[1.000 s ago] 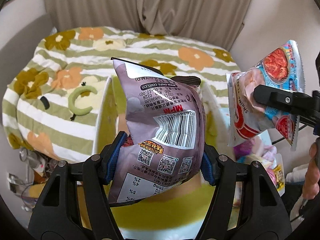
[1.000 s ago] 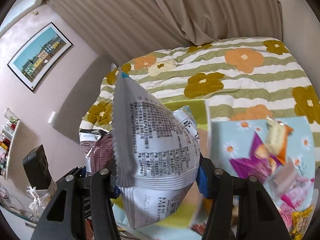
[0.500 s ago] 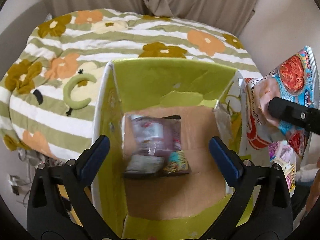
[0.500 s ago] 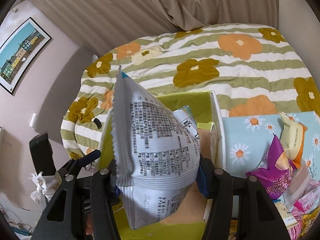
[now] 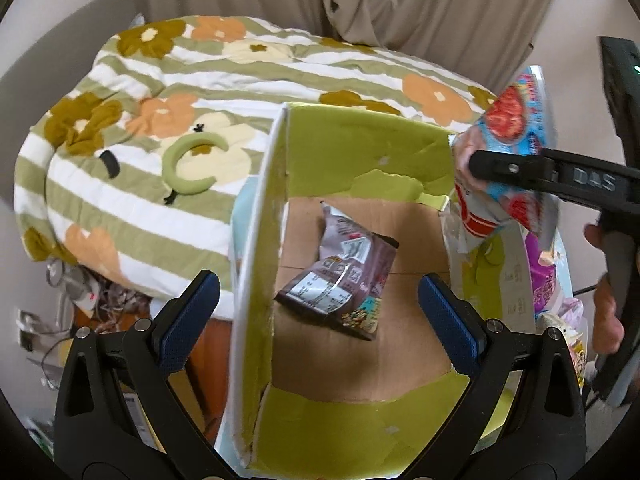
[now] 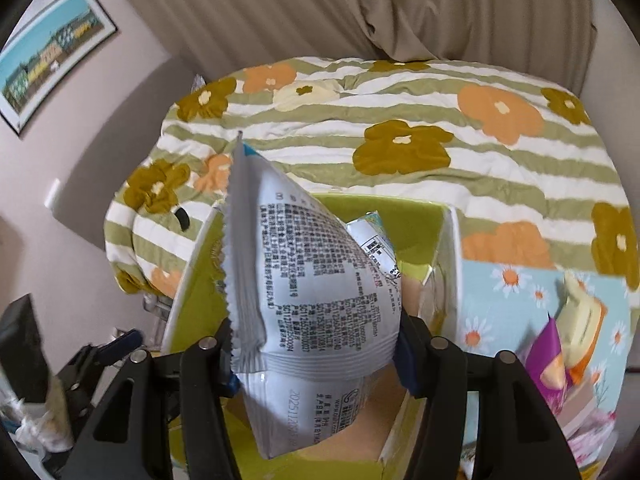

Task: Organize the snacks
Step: 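Carry both bags over the yellow-green box and open both grippers to drop them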

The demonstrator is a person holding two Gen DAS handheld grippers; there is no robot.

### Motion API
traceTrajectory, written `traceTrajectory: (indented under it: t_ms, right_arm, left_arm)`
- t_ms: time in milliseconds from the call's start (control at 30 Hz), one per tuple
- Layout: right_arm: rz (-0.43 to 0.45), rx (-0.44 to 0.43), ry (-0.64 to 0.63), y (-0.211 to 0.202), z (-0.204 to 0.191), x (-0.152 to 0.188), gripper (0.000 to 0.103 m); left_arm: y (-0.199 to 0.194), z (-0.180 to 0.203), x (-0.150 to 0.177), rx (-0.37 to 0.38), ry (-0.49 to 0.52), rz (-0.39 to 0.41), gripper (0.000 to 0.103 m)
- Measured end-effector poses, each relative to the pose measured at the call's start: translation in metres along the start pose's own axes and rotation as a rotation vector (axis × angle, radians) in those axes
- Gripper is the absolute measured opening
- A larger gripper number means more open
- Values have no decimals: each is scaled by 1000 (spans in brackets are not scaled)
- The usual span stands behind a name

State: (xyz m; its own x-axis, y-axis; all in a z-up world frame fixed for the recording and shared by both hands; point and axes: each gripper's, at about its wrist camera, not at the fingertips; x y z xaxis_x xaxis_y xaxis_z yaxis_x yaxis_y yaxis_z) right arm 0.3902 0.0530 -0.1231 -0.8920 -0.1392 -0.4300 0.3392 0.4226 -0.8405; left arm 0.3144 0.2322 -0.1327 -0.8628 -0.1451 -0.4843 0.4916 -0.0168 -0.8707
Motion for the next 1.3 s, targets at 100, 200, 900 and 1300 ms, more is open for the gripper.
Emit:
traceTrajectory:
  t_ms: [100, 200, 900, 1300]
  right_arm:
    - [-13, 25, 1, 14, 1, -4, 55]
    - [-3, 55, 0, 22, 3, -7, 82]
    - [144, 83, 6, -79, 5, 36, 100]
    - [262, 112, 4, -189, 58, 118, 100]
  left_arm:
    - [0, -4, 3, -9, -7, -1, 99]
    - [0, -9, 5, -14, -7, -1, 99]
    - [-44, 20, 11, 71, 82, 54, 99]
    - [-103, 100, 74, 110, 107, 82, 99]
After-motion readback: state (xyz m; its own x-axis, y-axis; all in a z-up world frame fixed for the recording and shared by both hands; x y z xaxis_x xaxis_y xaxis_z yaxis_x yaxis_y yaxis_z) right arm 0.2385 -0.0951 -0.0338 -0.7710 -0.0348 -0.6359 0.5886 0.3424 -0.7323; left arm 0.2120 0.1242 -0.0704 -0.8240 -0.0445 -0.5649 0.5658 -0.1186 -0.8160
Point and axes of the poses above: each gripper's, at about its wrist camera, not at the fingertips, and y roughly the way its jaws point, z to its right, x to its underside, and after that the axes turned 2 degrees about -x, right-handed
